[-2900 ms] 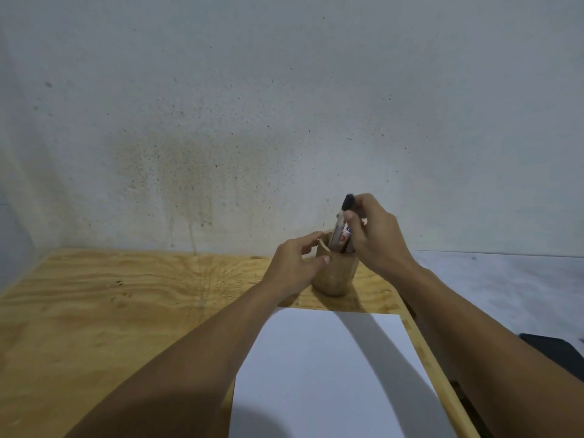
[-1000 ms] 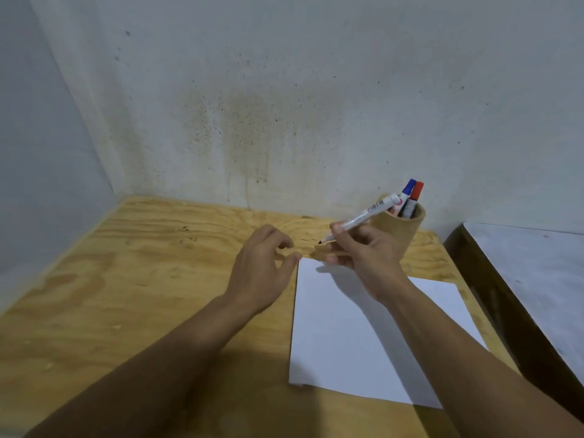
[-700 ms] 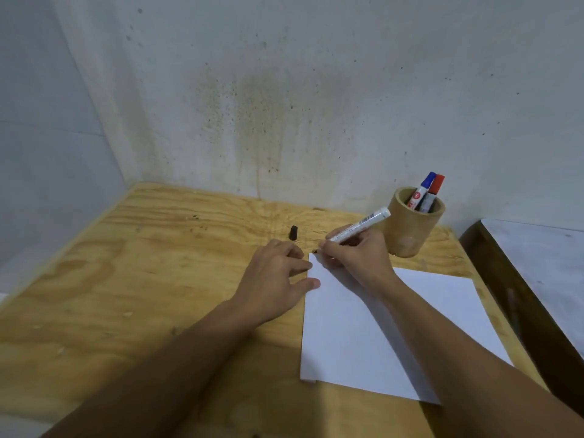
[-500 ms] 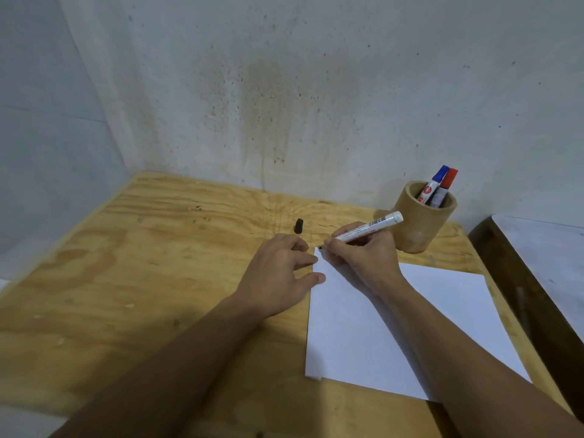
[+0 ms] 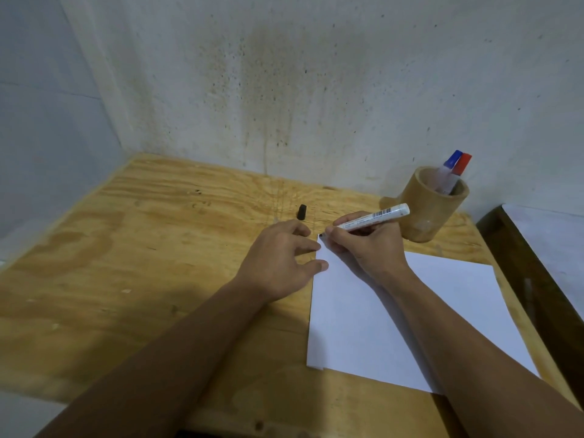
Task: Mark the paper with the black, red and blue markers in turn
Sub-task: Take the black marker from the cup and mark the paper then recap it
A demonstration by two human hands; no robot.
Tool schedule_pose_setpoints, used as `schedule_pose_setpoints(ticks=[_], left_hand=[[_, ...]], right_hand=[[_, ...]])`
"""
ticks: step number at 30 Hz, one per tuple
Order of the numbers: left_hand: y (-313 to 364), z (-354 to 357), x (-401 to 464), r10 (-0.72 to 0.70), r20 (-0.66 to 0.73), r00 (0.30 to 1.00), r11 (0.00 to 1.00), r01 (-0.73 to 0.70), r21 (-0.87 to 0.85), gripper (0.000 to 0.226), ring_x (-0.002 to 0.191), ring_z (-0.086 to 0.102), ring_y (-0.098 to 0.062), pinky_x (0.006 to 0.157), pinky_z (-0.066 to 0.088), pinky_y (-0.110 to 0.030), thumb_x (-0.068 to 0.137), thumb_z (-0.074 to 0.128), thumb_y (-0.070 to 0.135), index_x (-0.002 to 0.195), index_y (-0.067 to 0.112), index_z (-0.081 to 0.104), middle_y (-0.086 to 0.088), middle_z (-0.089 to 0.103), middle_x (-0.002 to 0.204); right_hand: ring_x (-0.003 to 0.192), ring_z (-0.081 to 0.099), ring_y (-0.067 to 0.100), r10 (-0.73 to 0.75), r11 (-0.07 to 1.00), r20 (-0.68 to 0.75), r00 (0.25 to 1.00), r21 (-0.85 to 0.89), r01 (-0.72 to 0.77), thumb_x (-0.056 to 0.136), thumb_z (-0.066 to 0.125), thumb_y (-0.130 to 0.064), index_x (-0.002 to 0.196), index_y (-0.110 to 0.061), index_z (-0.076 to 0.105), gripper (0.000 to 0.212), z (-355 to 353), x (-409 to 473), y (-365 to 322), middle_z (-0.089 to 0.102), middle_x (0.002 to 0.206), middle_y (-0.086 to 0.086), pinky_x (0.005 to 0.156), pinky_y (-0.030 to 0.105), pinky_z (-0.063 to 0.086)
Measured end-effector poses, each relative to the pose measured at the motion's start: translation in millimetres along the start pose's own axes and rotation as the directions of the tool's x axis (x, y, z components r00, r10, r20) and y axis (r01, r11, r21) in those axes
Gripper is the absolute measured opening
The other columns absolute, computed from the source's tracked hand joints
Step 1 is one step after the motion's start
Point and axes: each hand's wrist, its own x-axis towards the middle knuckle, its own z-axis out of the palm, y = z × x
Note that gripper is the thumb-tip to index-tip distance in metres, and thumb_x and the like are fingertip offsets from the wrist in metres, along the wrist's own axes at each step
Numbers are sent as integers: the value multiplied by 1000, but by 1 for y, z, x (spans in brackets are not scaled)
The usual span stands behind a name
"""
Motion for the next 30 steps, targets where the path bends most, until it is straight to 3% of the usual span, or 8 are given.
schedule_pose_setpoints(ticks=[12, 20, 25, 28, 30], left_hand=[[0, 0, 0, -5, 4, 1000, 1000, 5, 12, 39, 109, 51, -12, 92, 46, -34, 75, 72, 43, 107, 22, 71, 4, 60, 120], [-1, 1, 0, 2, 7, 1000, 1000, -2, 11, 38, 109, 52, -11, 92, 46, -33, 75, 72, 43, 106, 22, 71, 3, 61, 119], [-1, 2, 1, -4, 16, 1000, 1000, 4, 14, 39, 108, 52, -11, 91, 47, -34, 74, 73, 44, 106, 22, 72, 4, 61, 119], [-1, 2, 2, -67, 3, 998, 993, 67, -93, 37, 102, 58, -9, 88, 52, -32, 70, 78, 38, 101, 18, 73, 4, 64, 112], [2, -2, 9, -167, -78, 983, 961, 145, -234, 31, 94, 62, -8, 84, 52, -27, 71, 78, 28, 98, 15, 71, 3, 67, 103]], right_hand=[[61, 69, 6, 0, 998, 3, 1000, -67, 1, 78, 77, 2, 86, 11, 70, 14, 1, 1, 2, 70, 72, 8, 54, 16, 55], [57, 69, 5, 41, 999, 51, 998, -3, -41, 79, 73, 8, 90, 18, 66, 16, 0, 0, -2, 67, 73, 14, 52, 12, 52], [61, 69, 6, 19, 1000, 10, 1000, -10, -19, 79, 74, 7, 88, 17, 67, 14, -1, 0, 0, 68, 78, 21, 54, 13, 52], [70, 70, 11, 12, 1000, -79, 997, 17, -11, 79, 76, 2, 85, 12, 69, 13, -4, 2, 1, 72, 83, 20, 62, 19, 55], [73, 69, 21, 74, 984, -107, 992, 169, -55, 79, 75, 3, 87, 16, 64, 18, -6, 3, 0, 67, 82, 25, 67, 28, 59]])
